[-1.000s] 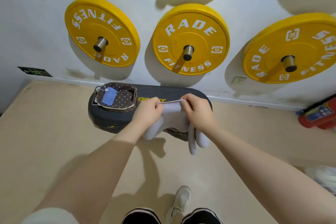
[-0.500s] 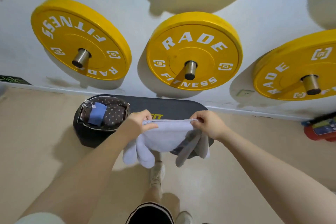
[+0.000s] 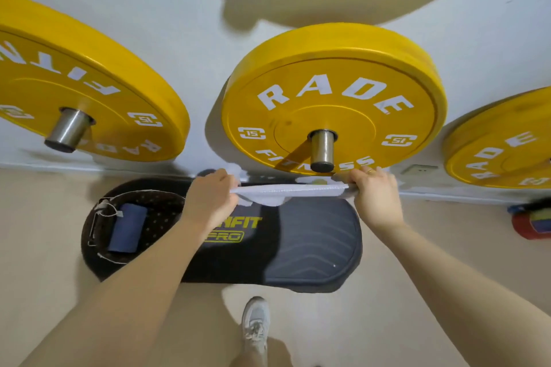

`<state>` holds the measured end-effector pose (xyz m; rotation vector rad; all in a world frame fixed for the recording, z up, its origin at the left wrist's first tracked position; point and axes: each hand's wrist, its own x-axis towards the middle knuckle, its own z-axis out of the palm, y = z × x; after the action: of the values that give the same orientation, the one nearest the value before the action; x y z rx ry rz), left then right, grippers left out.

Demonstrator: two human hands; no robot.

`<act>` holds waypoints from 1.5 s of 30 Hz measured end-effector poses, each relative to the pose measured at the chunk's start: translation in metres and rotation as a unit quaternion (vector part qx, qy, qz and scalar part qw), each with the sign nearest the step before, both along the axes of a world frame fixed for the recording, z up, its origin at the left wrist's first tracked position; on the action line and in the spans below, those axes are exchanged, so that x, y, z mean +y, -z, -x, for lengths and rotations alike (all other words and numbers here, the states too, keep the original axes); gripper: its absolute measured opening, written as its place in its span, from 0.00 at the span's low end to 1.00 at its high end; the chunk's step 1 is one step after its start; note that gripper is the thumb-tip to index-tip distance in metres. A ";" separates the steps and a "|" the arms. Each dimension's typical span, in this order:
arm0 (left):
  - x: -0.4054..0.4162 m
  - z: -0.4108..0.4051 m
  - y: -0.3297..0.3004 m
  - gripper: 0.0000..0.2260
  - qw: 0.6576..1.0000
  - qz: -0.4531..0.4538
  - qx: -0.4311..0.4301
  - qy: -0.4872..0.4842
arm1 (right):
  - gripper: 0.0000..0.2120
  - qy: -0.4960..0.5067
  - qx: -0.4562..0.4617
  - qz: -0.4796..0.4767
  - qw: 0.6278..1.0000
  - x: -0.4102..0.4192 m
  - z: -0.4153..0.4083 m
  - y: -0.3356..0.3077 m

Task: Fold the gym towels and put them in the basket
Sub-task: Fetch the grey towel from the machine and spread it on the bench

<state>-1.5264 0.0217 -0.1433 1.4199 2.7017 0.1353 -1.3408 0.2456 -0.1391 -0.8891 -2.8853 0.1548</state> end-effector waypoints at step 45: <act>-0.081 -0.067 0.448 0.17 0.924 -0.106 -0.235 -0.284 | 0.18 -0.223 -0.104 0.178 0.953 -0.168 0.095 0.417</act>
<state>-1.4595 -0.0594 -0.5913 0.4856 2.6278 0.7202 -1.4358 0.0778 -0.5559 -0.2806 -3.2735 0.6793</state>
